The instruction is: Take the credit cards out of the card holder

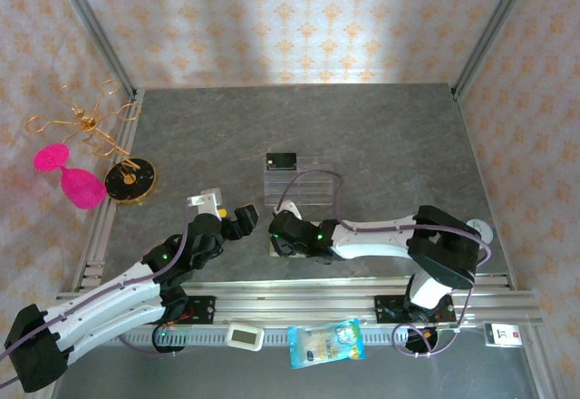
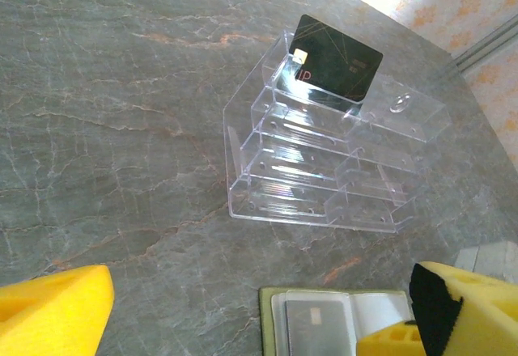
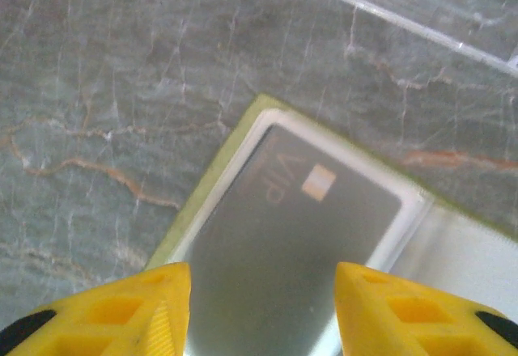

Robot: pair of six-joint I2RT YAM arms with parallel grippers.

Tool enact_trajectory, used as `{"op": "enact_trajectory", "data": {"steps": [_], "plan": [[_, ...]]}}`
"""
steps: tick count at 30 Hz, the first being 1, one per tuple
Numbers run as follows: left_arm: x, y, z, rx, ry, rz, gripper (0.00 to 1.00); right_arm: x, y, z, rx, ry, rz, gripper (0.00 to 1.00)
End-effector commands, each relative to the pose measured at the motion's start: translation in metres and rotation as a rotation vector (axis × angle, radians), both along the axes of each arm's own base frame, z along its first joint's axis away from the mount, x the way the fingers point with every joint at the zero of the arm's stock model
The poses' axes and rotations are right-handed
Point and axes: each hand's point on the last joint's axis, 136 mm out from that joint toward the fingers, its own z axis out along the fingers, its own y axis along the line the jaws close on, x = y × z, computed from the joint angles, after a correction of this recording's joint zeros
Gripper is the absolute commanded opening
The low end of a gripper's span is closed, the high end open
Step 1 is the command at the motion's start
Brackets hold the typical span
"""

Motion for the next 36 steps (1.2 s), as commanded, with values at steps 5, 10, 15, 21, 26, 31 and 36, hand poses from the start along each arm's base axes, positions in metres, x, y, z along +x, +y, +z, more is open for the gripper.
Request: {"op": "enact_trajectory", "data": {"steps": [5, 10, 15, 21, 26, 31, 36], "plan": [[-0.001, -0.002, -0.005, -0.02, 0.015, -0.007, 0.94, 0.006, 0.003, -0.015, -0.08, -0.011, 0.001, 0.49], [-0.002, -0.009, -0.011, -0.013, 0.039, -0.048, 0.86, 0.001, 0.0, -0.026, -0.095, 0.012, 0.013, 0.3], [-0.005, -0.024, -0.024, -0.01, 0.091, -0.116, 0.75, 0.002, 0.009, -0.015, -0.008, -0.007, 0.012, 0.01], [-0.011, -0.041, -0.047, -0.037, 0.17, -0.186, 0.5, 0.006, 0.017, 0.015, 0.197, -0.031, -0.02, 0.0], [-0.012, -0.043, -0.055, -0.009, 0.208, -0.184, 0.35, 0.006, 0.016, 0.019, 0.231, -0.012, -0.043, 0.03], [-0.011, -0.034, -0.049, -0.019, 0.191, -0.137, 0.6, 0.003, 0.007, 0.002, 0.088, -0.007, -0.035, 0.33], [-0.012, -0.028, -0.045, -0.018, 0.172, -0.119, 0.63, -0.01, 0.005, -0.018, 0.014, 0.039, -0.003, 0.39]]}}
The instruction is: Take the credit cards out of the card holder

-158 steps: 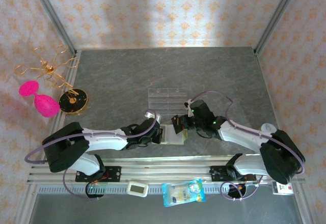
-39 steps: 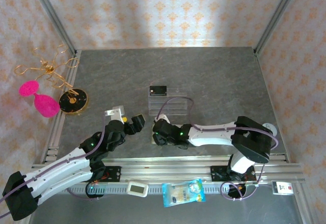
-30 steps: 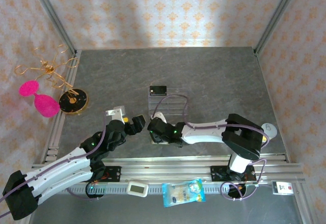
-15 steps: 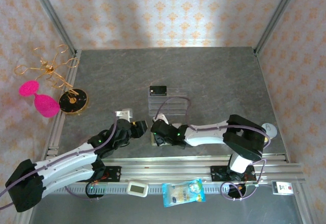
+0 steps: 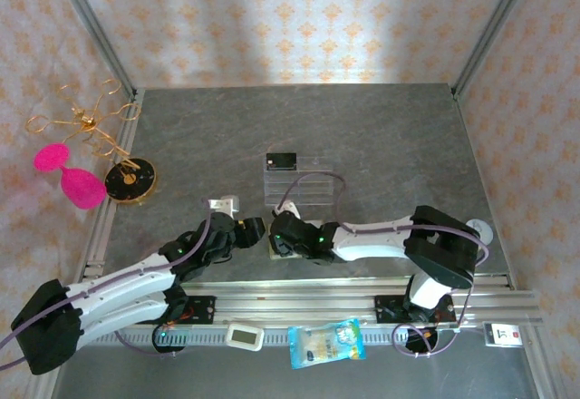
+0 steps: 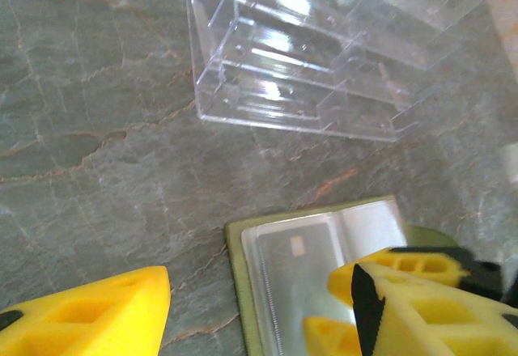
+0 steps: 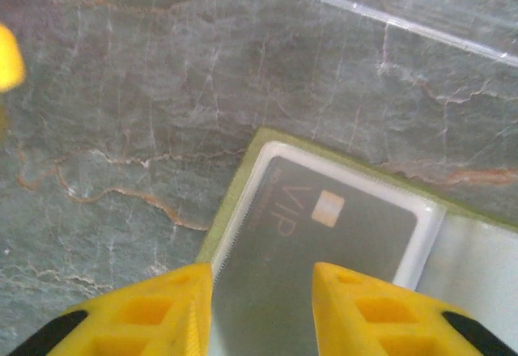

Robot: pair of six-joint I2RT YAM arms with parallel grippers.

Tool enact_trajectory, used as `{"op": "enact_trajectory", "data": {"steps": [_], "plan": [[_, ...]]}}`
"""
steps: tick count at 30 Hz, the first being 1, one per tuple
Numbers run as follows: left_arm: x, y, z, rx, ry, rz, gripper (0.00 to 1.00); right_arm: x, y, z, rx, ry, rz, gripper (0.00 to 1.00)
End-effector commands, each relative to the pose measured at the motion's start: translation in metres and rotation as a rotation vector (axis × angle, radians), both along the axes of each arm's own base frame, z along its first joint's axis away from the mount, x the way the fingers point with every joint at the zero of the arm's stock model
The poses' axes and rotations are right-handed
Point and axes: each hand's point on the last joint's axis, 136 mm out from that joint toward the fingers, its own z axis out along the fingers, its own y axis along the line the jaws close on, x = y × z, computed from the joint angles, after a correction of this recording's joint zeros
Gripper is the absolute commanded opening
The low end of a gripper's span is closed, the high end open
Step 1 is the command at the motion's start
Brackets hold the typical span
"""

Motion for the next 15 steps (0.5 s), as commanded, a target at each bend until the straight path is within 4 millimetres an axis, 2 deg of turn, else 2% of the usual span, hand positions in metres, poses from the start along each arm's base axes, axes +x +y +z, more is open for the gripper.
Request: {"op": "enact_trajectory", "data": {"steps": [1, 3, 5, 8, 11, 15], "plan": [[0.0, 0.009, -0.002, 0.022, 0.001, 0.034, 0.63, -0.008, -0.008, -0.019, -0.101, 0.028, 0.014, 0.4], [-0.001, 0.008, -0.003, 0.026, 0.006, 0.029, 0.63, -0.009, -0.012, -0.029, -0.145, 0.037, 0.011, 0.39], [-0.001, 0.008, -0.003, 0.026, 0.007, 0.022, 0.62, -0.009, -0.015, -0.037, -0.18, 0.045, 0.005, 0.33], [-0.003, 0.005, -0.003, 0.025, 0.008, 0.006, 0.58, -0.009, -0.015, -0.04, -0.176, 0.056, -0.009, 0.1], [-0.004, 0.001, -0.006, 0.017, 0.016, -0.014, 0.54, -0.007, -0.008, -0.026, -0.093, 0.051, -0.032, 0.0], [-0.007, -0.011, -0.011, -0.016, 0.036, -0.063, 0.4, 0.0, 0.002, -0.002, 0.048, 0.034, -0.069, 0.0]]}}
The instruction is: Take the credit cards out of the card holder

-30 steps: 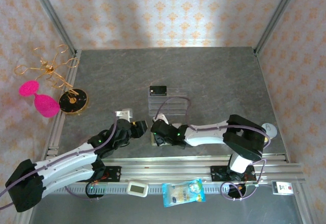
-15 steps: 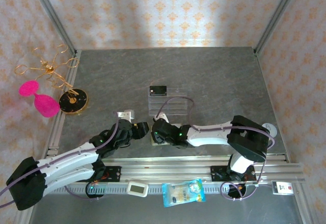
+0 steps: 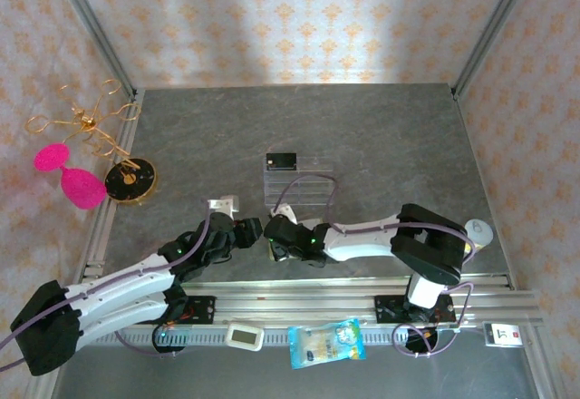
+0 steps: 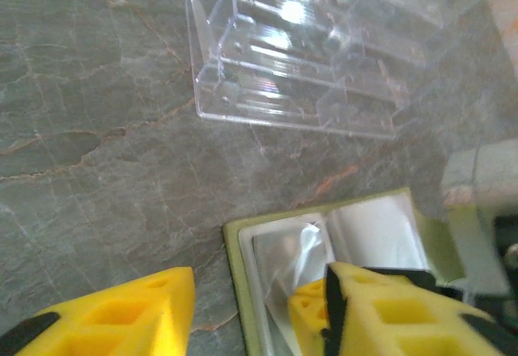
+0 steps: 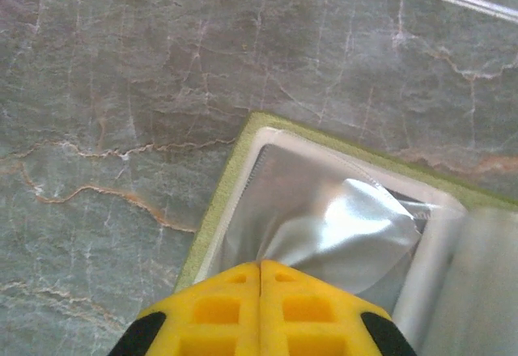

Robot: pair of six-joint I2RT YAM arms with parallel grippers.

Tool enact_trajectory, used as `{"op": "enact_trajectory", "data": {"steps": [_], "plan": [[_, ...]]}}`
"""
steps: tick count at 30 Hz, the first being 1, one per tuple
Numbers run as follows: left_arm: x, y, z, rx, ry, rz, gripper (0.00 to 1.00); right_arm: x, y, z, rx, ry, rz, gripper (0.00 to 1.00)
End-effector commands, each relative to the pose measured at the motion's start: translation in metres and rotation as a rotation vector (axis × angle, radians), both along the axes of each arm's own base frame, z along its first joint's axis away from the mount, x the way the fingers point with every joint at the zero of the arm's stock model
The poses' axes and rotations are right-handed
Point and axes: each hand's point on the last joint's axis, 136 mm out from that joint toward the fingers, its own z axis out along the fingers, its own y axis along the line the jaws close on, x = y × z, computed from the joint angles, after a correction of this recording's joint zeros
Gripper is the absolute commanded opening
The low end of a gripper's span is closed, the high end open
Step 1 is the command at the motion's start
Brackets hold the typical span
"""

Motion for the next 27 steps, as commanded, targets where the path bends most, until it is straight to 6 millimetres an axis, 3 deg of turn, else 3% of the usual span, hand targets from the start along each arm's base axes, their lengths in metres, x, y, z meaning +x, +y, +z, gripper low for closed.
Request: {"op": "enact_trajectory", "data": {"steps": [1, 6, 9, 13, 17, 18, 22, 27], "plan": [[-0.005, -0.012, -0.007, -0.028, 0.027, -0.051, 0.36, 0.002, -0.001, 0.015, 0.091, 0.011, -0.043, 0.0], [-0.009, -0.032, -0.017, -0.015, 0.059, -0.116, 0.15, 0.003, 0.002, 0.027, 0.144, 0.003, -0.047, 0.0], [-0.011, -0.042, -0.023, 0.002, 0.079, -0.147, 0.08, 0.003, 0.001, 0.028, 0.154, 0.006, -0.053, 0.0], [-0.012, -0.053, -0.032, 0.025, 0.112, -0.179, 0.08, 0.004, -0.004, 0.031, 0.158, -0.005, -0.076, 0.01], [-0.013, -0.067, -0.029, 0.021, 0.113, -0.22, 0.16, 0.01, -0.02, 0.046, 0.181, -0.048, -0.14, 0.28], [-0.013, -0.071, -0.027, 0.015, 0.11, -0.232, 0.18, 0.011, -0.026, 0.05, 0.184, -0.061, -0.16, 0.3], [-0.011, -0.092, -0.019, -0.004, 0.107, -0.281, 0.25, 0.014, -0.054, 0.061, 0.179, -0.107, -0.245, 0.31], [-0.011, -0.122, -0.03, 0.032, 0.148, -0.36, 0.26, 0.014, -0.087, 0.078, 0.201, -0.158, -0.328, 0.31]]}}
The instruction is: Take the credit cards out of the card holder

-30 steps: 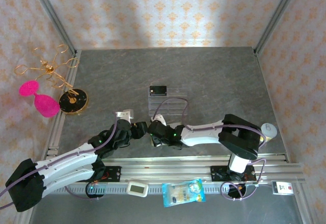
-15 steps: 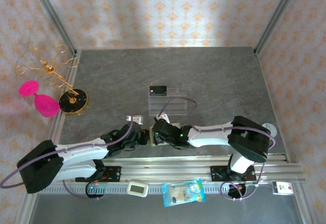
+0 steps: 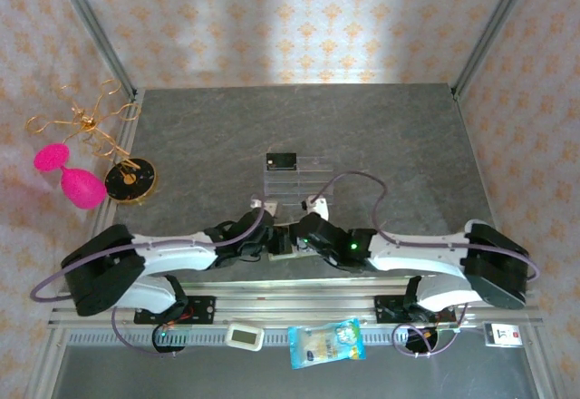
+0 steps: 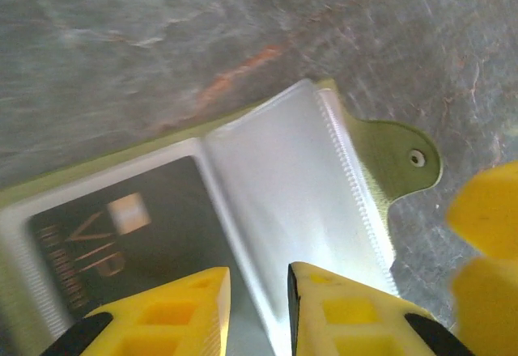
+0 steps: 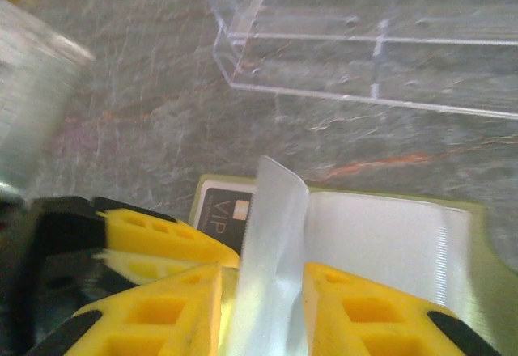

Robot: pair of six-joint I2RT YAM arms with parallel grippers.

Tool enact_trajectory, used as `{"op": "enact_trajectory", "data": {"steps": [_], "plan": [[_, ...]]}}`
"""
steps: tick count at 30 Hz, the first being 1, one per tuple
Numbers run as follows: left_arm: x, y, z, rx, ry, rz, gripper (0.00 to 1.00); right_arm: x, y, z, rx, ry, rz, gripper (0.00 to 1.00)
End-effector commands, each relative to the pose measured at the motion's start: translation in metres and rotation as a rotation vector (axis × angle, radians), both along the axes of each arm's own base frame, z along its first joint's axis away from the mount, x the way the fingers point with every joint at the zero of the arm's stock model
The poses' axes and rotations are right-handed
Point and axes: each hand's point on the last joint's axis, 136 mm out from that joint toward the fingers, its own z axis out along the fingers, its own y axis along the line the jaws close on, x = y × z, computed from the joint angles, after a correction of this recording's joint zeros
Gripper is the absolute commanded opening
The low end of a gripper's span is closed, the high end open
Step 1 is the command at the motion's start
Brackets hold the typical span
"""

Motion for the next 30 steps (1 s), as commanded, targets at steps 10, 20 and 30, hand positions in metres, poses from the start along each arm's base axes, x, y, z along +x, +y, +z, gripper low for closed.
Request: {"op": "enact_trajectory", "data": {"steps": [10, 20, 30], "plan": [[0.014, -0.029, 0.015, 0.009, -0.038, -0.023, 0.31, 0.004, -0.052, 0.019, 0.039, -0.066, -0.136, 0.29], [0.001, 0.05, 0.001, 0.014, -0.017, 0.146, 0.2, 0.0, 0.015, 0.014, 0.144, 0.084, 0.208, 0.14], [0.007, 0.054, -0.021, 0.055, 0.0, 0.139, 0.11, 0.002, 0.035, -0.031, 0.128, 0.288, 0.243, 0.11]]}}
